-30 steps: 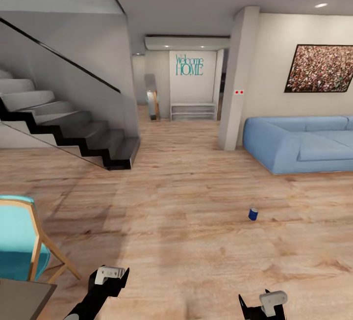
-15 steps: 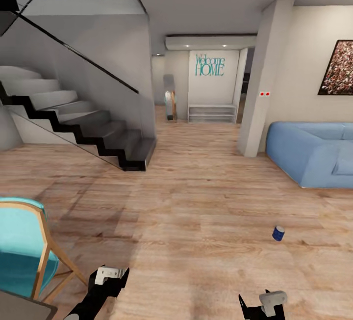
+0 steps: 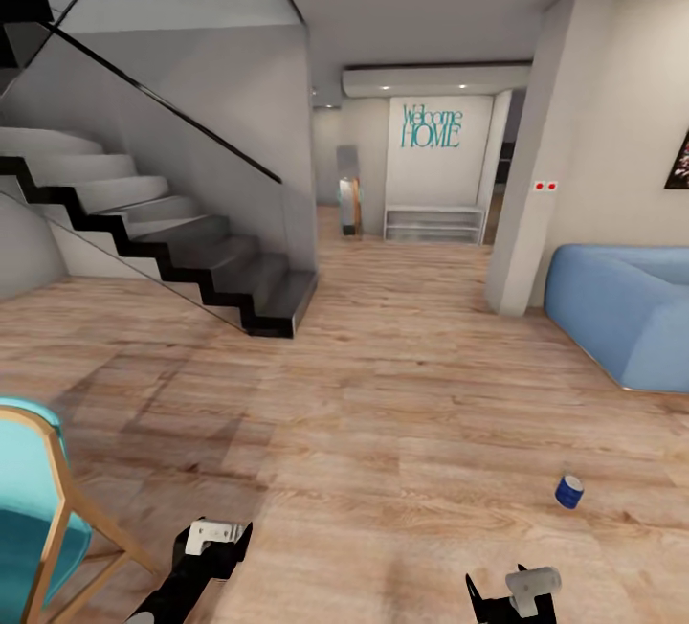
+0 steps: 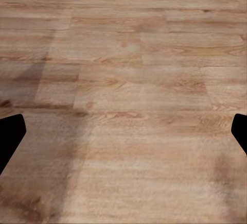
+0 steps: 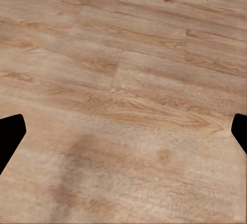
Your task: Put the three can of soda from the living room inside the tash can in the kitchen.
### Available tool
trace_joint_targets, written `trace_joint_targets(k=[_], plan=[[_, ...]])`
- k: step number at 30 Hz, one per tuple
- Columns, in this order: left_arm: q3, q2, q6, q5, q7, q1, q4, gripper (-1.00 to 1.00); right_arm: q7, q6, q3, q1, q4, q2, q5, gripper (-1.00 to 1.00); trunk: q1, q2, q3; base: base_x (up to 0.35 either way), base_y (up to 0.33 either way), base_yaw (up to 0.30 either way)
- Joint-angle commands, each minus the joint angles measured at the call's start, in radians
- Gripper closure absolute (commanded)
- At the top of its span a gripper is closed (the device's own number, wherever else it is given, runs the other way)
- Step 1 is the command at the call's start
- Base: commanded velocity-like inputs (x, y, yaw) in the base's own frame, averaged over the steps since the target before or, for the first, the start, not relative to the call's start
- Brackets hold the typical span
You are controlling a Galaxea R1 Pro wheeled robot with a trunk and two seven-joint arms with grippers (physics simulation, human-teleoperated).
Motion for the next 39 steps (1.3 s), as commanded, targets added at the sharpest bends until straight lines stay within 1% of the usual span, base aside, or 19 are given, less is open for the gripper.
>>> trace_joint_targets(k=[1, 20, 31, 39], plan=[[0.0, 0.0, 0.0, 0.0, 0.0, 0.0, 0.0, -1.0, 0.0, 0.0, 0.0, 0.0, 0.0, 0.0, 0.0, -1.0, 0.0, 0.0, 0.0, 0.263, -0.203, 0.014], [0.0, 0.0, 0.0, 0.0, 0.001, 0.0, 0.0, -1.0, 0.0, 0.0, 0.001, 0.0, 0.0, 0.0, 0.0, -1.0, 0.0, 0.0, 0.0, 0.262, -0.201, 0.002], [0.0, 0.0, 0.0, 0.001, 0.0, 0.0, 0.0, -1.0, 0.001, 0.0, 0.001, 0.0, 0.001, 0.0, 0.0, -1.0, 0.0, 0.0, 0.0, 0.266, -0.104, 0.005], [0.0, 0.001, 0.0, 0.0, 0.0, 0.0, 0.0, -1.0, 0.0, 0.0, 0.001, 0.0, 0.001, 0.0, 0.0, -1.0, 0.0, 0.0, 0.002, 0.272, -0.074, 0.165]])
